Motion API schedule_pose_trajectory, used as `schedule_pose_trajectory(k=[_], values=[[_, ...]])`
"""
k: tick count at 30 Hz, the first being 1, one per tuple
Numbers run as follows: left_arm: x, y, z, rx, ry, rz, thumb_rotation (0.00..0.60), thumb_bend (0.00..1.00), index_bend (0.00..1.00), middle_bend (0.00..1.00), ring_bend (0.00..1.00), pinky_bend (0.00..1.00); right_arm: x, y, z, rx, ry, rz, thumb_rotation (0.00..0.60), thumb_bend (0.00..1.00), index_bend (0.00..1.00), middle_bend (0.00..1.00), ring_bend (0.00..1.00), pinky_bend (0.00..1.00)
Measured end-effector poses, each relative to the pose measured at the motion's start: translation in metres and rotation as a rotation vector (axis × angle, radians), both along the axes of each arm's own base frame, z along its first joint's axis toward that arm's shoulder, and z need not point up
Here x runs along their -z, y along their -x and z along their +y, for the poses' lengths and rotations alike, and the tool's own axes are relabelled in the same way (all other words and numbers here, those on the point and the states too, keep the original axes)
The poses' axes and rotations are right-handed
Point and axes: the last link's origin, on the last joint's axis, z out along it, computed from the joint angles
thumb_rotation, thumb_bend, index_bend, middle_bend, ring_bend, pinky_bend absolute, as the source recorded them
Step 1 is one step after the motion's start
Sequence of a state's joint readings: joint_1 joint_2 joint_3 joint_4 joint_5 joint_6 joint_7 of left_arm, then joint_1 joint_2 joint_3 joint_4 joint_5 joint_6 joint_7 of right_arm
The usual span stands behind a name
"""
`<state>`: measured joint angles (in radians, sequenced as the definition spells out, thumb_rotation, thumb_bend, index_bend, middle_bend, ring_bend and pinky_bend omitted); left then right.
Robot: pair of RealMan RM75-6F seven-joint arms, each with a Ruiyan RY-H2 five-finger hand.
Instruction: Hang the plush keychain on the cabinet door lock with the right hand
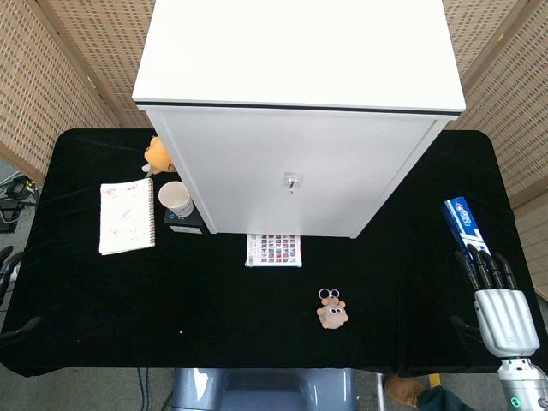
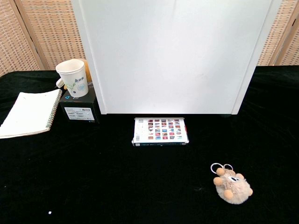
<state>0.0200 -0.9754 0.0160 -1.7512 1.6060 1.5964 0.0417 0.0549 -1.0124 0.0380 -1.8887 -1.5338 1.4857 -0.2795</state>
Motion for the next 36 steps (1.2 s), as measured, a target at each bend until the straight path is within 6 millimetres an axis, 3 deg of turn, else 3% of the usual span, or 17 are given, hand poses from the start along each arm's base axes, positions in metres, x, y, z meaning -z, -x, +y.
schedule_pose_trajectory(k=[7, 9, 10, 12, 15, 17, 20, 29, 36], values=[[0.002, 0.0, 0.003, 0.004, 0.003, 0.003, 0.6, 0.0, 0.0, 0.0, 0.0, 0.0, 0.006, 0.001, -0.003, 0.002, -0.039, 0.007, 0.6, 0.0, 0.01, 0.0, 0.0, 0.0], [0.003, 0.001, 0.004, 0.0, 0.002, 0.004, 0.6, 0.0, 0.0, 0.0, 0.0, 0.0, 0.012, 0.001, -0.009, -0.01, -0.063, 0.022, 0.6, 0.0, 0.04, 0.08, 0.02, 0.0], [0.003, 0.001, 0.005, -0.003, 0.001, 0.004, 0.6, 0.0, 0.0, 0.0, 0.0, 0.0, 0.014, 0.0, -0.012, -0.021, -0.069, 0.032, 0.6, 0.0, 0.07, 0.16, 0.08, 0.02], [0.003, 0.002, 0.007, -0.01, 0.0, 0.004, 0.6, 0.0, 0.0, 0.0, 0.0, 0.0, 0.02, -0.001, -0.021, -0.051, -0.086, 0.054, 0.6, 0.0, 0.13, 0.31, 0.21, 0.13], [0.004, 0.003, 0.012, -0.021, -0.003, 0.006, 0.6, 0.0, 0.0, 0.0, 0.0, 0.0, 0.031, -0.006, -0.038, -0.106, -0.14, 0.083, 0.6, 0.03, 0.2, 0.51, 0.46, 0.56], [0.006, 0.004, 0.015, -0.026, -0.002, 0.011, 0.6, 0.0, 0.0, 0.0, 0.0, 0.0, 0.041, -0.012, -0.053, -0.155, -0.192, 0.098, 0.6, 0.11, 0.26, 0.64, 0.63, 0.84], [0.009, 0.005, 0.021, -0.035, -0.002, 0.022, 0.6, 0.0, 0.0, 0.0, 0.0, 0.0, 0.06, -0.022, -0.074, -0.21, -0.285, 0.094, 0.6, 0.17, 0.32, 0.76, 0.74, 0.98], [0.015, 0.012, 0.032, -0.078, 0.006, 0.041, 0.6, 0.0, 0.0, 0.0, 0.0, 0.0, 0.122, -0.051, -0.114, -0.217, -0.567, 0.029, 0.6, 0.34, 0.41, 0.89, 0.87, 1.0], [0.02, 0.015, 0.039, -0.105, 0.022, 0.051, 0.6, 0.0, 0.0, 0.0, 0.0, 0.0, 0.161, -0.062, -0.131, -0.162, -0.632, -0.017, 0.6, 0.41, 0.47, 0.93, 0.9, 1.0]])
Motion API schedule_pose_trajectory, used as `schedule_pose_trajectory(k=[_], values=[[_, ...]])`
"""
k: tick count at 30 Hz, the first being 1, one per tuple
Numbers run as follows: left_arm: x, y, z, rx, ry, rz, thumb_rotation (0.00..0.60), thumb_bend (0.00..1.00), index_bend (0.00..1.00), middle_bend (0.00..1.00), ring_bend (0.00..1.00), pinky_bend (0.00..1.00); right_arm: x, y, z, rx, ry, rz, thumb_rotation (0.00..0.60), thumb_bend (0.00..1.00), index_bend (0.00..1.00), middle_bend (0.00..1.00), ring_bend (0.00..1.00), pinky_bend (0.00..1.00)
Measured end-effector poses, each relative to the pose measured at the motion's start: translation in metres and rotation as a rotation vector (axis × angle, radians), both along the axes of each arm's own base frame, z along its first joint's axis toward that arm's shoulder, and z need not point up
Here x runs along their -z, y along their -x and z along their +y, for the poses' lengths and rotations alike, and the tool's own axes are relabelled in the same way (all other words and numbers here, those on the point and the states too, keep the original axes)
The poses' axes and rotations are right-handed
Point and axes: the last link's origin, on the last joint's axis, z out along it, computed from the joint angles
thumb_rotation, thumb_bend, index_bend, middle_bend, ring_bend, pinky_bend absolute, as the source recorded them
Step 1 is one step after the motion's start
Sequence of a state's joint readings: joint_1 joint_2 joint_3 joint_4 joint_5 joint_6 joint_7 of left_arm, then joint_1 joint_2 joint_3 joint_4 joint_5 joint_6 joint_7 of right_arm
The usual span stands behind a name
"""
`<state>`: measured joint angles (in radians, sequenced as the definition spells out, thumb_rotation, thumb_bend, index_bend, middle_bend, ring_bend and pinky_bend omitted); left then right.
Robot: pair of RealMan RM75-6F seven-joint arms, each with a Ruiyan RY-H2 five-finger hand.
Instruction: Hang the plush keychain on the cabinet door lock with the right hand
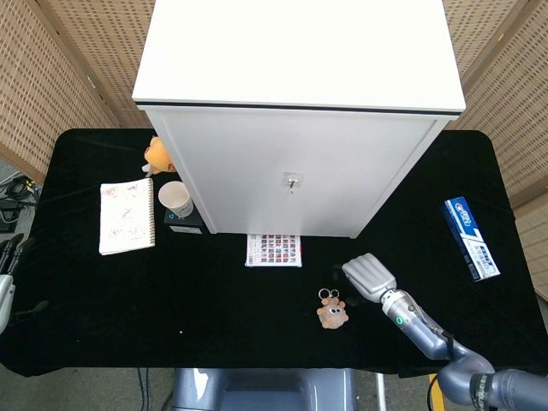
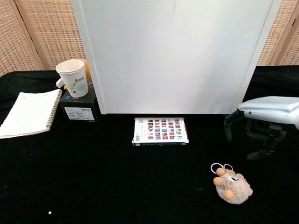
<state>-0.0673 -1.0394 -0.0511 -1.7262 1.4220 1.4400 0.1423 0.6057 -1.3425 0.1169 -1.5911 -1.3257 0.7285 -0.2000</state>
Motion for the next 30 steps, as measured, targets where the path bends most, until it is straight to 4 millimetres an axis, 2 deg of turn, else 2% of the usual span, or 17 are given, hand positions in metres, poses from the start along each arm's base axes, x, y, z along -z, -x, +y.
schedule_pose_trajectory(k=[5, 11, 20, 30], values=[[0.003, 0.001, 0.003, -0.009, 0.011, 0.006, 0.6, 0.0, 0.0, 0.0, 0.0, 0.0, 0.017, -0.002, -0.013, 0.055, -0.019, 0.015, 0.6, 0.49, 0.49, 0.93, 0.9, 1.0], [0.004, 0.002, 0.006, -0.023, 0.016, 0.005, 0.6, 0.0, 0.0, 0.0, 0.0, 0.0, 0.038, -0.008, -0.023, 0.107, -0.026, 0.04, 0.6, 0.51, 0.5, 0.94, 0.9, 1.0], [0.004, 0.004, 0.007, -0.035, 0.02, -0.003, 0.6, 0.0, 0.0, 0.0, 0.0, 0.0, 0.068, -0.016, -0.018, 0.066, -0.015, 0.118, 0.6, 0.51, 0.52, 0.94, 0.91, 1.0], [0.004, 0.003, 0.007, -0.033, 0.026, -0.003, 0.6, 0.0, 0.0, 0.0, 0.0, 0.0, 0.078, -0.021, -0.014, 0.058, -0.017, 0.134, 0.6, 0.52, 0.53, 0.94, 0.91, 1.0]])
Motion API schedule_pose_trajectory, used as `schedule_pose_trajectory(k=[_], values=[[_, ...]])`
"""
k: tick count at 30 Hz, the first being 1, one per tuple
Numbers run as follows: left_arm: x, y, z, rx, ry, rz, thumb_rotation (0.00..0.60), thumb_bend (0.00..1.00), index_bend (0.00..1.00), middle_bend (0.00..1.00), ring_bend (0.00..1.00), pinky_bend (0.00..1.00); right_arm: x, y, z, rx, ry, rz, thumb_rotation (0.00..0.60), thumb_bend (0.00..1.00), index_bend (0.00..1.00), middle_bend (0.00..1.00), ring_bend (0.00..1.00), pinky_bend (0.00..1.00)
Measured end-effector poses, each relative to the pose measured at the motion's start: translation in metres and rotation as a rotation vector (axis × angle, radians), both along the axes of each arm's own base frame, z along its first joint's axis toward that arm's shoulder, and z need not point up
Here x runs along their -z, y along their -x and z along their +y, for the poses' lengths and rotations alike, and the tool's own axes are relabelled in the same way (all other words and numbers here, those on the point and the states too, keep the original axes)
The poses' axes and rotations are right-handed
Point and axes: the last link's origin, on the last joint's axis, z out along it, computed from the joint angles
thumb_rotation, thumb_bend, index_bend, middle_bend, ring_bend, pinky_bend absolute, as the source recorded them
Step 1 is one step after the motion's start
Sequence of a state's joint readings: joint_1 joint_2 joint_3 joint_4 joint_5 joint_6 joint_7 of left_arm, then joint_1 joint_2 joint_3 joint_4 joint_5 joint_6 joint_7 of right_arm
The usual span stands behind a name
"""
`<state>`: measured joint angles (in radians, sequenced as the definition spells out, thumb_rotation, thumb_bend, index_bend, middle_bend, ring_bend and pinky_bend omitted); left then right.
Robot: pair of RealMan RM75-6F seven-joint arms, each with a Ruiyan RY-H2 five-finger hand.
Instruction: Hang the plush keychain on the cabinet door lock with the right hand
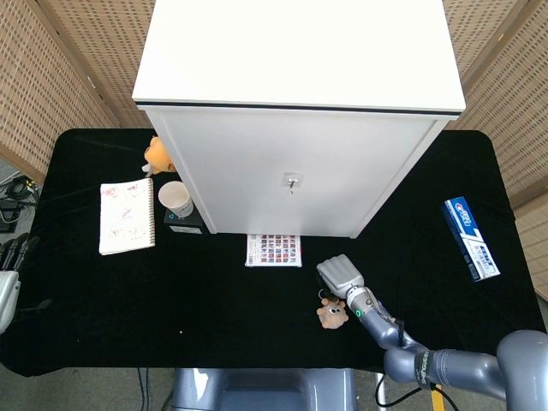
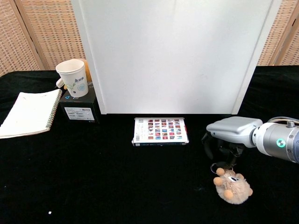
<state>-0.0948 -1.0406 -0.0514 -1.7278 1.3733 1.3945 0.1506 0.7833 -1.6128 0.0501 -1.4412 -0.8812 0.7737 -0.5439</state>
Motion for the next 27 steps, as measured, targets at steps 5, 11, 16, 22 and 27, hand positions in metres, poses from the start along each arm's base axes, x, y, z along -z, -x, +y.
schedule_pose_trajectory(k=[5, 11, 16, 22, 27], values=[[-0.001, 0.0, 0.0, 0.0, -0.002, -0.002, 0.6, 0.0, 0.0, 0.0, 0.0, 0.0, 0.002, -0.001, 0.0, -0.007, 0.0, 0.01, 0.6, 0.52, 0.53, 0.94, 0.91, 1.0], [-0.002, 0.0, 0.0, 0.001, -0.005, -0.005, 0.6, 0.0, 0.0, 0.0, 0.0, 0.0, 0.005, 0.001, 0.001, -0.027, 0.001, 0.032, 0.6, 0.52, 0.54, 0.94, 0.91, 1.0], [-0.002, 0.0, -0.001, 0.001, -0.007, -0.007, 0.6, 0.0, 0.0, 0.0, 0.0, 0.0, 0.009, 0.0, 0.001, -0.03, 0.002, 0.034, 0.6, 0.52, 0.54, 0.94, 0.91, 1.0], [-0.003, 0.0, -0.001, 0.001, -0.008, -0.007, 0.6, 0.0, 0.0, 0.0, 0.0, 0.0, 0.011, -0.001, 0.001, -0.034, 0.002, 0.04, 0.6, 0.53, 0.54, 0.94, 0.91, 1.0], [-0.003, 0.0, -0.001, 0.001, -0.008, -0.007, 0.6, 0.0, 0.0, 0.0, 0.0, 0.0, 0.012, 0.0, 0.001, -0.036, -0.006, 0.047, 0.6, 0.56, 0.56, 0.94, 0.91, 1.0]])
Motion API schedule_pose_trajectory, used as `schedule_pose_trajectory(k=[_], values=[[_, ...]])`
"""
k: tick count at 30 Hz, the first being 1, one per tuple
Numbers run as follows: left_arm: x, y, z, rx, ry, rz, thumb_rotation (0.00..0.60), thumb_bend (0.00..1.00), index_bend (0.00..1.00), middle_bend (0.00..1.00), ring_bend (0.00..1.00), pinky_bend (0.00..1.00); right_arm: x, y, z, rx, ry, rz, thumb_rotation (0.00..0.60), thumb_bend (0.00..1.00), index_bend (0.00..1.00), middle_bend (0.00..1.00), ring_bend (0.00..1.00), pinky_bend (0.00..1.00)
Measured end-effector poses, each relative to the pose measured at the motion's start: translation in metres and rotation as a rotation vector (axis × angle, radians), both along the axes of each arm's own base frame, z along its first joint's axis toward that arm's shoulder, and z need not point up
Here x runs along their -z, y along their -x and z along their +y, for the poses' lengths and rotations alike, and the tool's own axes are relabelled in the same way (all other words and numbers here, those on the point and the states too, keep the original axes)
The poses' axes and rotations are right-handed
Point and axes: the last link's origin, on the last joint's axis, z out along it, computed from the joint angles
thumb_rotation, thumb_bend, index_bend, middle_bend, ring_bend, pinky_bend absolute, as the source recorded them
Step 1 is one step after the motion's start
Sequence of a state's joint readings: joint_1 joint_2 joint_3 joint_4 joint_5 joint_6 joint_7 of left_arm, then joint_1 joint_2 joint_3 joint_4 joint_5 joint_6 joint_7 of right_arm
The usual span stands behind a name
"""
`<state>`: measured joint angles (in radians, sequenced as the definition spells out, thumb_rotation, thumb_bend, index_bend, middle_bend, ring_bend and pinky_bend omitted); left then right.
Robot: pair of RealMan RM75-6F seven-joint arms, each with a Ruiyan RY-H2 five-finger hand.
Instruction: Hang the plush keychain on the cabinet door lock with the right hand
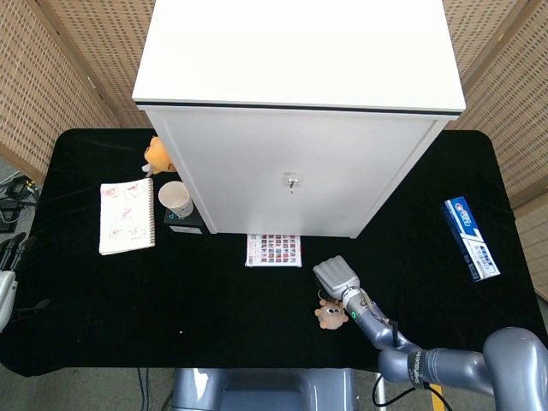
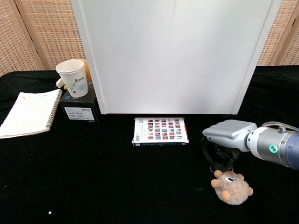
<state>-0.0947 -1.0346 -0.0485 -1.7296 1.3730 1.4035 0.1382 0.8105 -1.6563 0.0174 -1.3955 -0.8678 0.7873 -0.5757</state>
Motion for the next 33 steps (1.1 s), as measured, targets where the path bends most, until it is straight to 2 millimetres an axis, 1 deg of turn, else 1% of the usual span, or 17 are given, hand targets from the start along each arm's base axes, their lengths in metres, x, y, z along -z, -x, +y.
schedule_pose_trajectory(k=[6, 13, 19, 25, 31, 33], values=[[0.0, 0.0, 0.0, 0.001, 0.0, 0.0, 0.6, 0.0, 0.0, 0.0, 0.0, 0.0, 0.001, 0.0, -0.001, 0.0, -0.013, 0.009, 0.6, 0.6, 0.56, 0.94, 0.91, 1.0], [0.0, -0.001, 0.0, 0.001, -0.001, -0.002, 0.6, 0.0, 0.0, 0.0, 0.0, 0.0, 0.0, -0.002, -0.001, -0.011, -0.012, 0.005, 0.6, 0.62, 0.66, 0.94, 0.91, 1.0], [0.0, -0.001, -0.001, 0.001, -0.001, -0.002, 0.6, 0.0, 0.0, 0.0, 0.0, 0.0, -0.002, -0.006, -0.001, -0.028, -0.001, -0.021, 0.6, 0.64, 0.67, 0.94, 0.91, 1.0], [0.0, -0.001, -0.001, 0.003, -0.001, -0.003, 0.6, 0.0, 0.0, 0.0, 0.0, 0.0, -0.013, -0.016, 0.0, -0.069, 0.015, -0.087, 0.6, 0.64, 0.68, 0.95, 0.91, 1.0], [0.0, -0.001, -0.002, 0.005, 0.005, -0.005, 0.6, 0.0, 0.0, 0.0, 0.0, 0.0, -0.032, -0.028, 0.007, -0.146, 0.03, -0.147, 0.6, 0.66, 0.7, 0.95, 0.91, 1.0], [0.001, -0.002, -0.002, 0.007, 0.011, -0.006, 0.6, 0.0, 0.0, 0.0, 0.0, 0.0, -0.041, -0.033, 0.009, -0.185, 0.044, -0.169, 0.6, 0.66, 0.71, 0.96, 0.91, 1.0]])
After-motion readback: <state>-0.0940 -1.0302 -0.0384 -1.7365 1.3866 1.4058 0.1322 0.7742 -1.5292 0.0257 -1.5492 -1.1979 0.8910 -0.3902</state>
